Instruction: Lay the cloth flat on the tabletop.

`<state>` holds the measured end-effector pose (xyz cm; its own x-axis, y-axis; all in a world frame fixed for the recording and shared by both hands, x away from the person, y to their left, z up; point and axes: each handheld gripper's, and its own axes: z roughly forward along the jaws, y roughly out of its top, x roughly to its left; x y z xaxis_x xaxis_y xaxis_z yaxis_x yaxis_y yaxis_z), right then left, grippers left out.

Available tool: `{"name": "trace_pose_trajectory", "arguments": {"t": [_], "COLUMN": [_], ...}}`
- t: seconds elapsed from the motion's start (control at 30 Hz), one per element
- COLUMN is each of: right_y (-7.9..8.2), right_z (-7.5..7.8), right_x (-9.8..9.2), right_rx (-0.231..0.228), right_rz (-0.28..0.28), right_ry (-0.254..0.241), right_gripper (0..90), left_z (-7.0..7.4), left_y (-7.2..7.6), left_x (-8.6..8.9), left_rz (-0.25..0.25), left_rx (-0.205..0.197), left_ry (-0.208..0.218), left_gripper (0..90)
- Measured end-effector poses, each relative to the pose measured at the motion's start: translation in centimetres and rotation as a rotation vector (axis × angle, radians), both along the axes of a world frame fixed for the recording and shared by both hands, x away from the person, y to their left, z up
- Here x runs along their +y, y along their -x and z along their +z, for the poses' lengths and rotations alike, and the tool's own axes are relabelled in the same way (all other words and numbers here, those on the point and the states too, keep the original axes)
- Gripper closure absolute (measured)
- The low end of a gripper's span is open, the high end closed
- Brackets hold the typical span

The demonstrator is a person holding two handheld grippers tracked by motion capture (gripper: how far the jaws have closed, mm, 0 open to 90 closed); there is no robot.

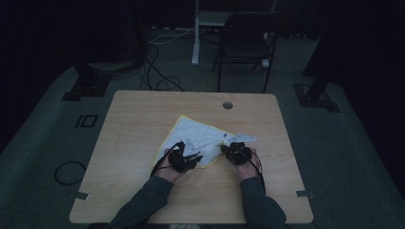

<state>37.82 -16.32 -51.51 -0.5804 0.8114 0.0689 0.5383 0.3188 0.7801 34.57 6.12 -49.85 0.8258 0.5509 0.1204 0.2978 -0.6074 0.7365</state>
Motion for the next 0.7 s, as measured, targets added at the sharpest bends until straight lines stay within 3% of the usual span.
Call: {"name": "trace_pose_trajectory", "arguments": {"t": [0.17, 0.27, 0.4, 0.5, 0.7], "right_y": [-0.5, -0.7, -0.8, -0.8, -0.5], "right_z": [0.0, 0.2, 0.3, 0.3, 0.7], "right_x": [0.4, 0.5, 0.2, -0.1, -0.8], "right_rx": [-0.009, -0.013, -0.020, -0.019, -0.040], "right_rz": [-0.004, -0.007, -0.017, -0.019, -0.041], "right_ry": [0.018, 0.020, 0.022, 0.027, 0.019], "right_gripper": [89.3, 88.9, 85.0, 84.4, 83.3], "left_z": [-1.5, -2.6, -3.4, -3.7, -3.5], "left_y": [0.3, -0.1, -1.1, -1.5, -1.2], "left_x": [-2.4, -3.1, -2.7, -2.1, -2.0], "left_rz": [-0.068, -0.045, 0.016, 0.035, 0.001], "left_rx": [0.012, 0.018, 0.040, 0.050, 0.079], "left_ry": [-0.057, -0.085, -0.093, -0.078, -0.079], "left_gripper": [83.8, 83.9, 83.6, 82.2, 82.0]}}
